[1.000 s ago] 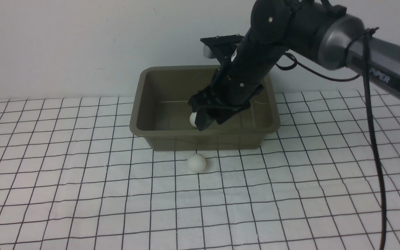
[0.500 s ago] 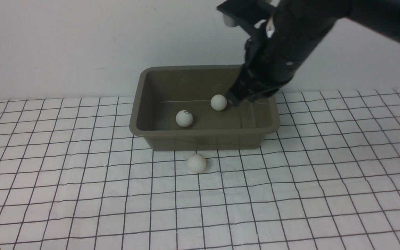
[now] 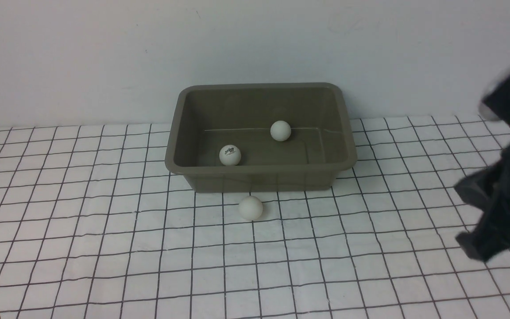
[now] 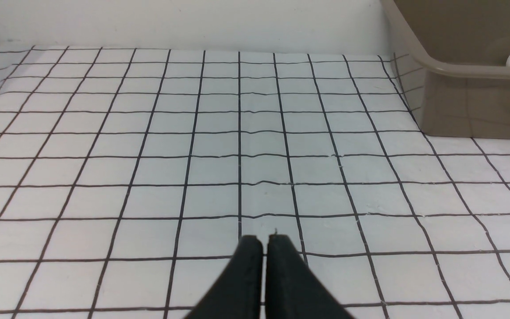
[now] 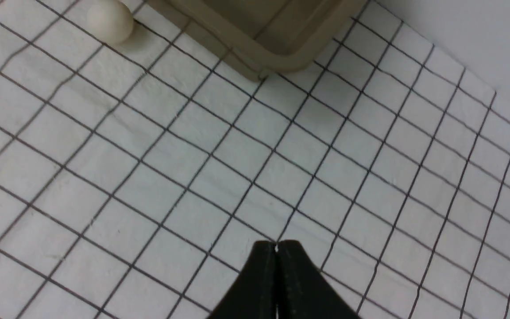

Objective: Put the table tennis balls into the box on the white checkered tablecloth.
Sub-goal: 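Reach for and grasp a ping pong ball on the table beside the basket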

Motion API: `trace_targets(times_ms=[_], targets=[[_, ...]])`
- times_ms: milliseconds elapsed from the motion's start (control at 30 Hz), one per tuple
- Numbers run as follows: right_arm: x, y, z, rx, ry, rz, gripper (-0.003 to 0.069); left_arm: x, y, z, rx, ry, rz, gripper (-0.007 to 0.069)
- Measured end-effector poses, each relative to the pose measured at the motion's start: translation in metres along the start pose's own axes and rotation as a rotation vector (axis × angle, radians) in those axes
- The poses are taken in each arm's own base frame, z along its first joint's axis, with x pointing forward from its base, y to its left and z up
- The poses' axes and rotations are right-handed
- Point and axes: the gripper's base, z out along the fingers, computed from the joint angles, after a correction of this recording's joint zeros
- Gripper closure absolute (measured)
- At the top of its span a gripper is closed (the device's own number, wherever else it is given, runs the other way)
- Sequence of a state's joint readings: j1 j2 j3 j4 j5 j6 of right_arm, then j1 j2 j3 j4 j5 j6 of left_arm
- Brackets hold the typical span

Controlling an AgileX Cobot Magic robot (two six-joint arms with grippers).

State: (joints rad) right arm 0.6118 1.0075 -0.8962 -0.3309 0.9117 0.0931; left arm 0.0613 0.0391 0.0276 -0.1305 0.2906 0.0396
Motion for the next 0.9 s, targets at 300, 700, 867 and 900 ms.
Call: trace_targets(times_ms=[300, 700, 867, 900], targets=[[0.07, 0.008, -0.005, 0.034, -0.112, 0.058, 0.0672, 0.0, 0.0, 0.0, 0.0, 0.0, 0.0, 0.0629], [0.077, 0.007, -0.013, 0.046, -0.175, 0.054, 0.0673, 0.0, 0.0, 0.0, 0.0, 0.0, 0.0, 0.0629], [0.078, 0.003, -0.015, 0.061, -0.191, 0.081, 0.0673, 0.0, 0.0, 0.0, 0.0, 0.0, 0.0, 0.0629], [0.079, 0.002, -0.016, 0.068, -0.197, 0.094, 0.0673, 0.0, 0.0, 0.0, 0.0, 0.0, 0.0, 0.0629]])
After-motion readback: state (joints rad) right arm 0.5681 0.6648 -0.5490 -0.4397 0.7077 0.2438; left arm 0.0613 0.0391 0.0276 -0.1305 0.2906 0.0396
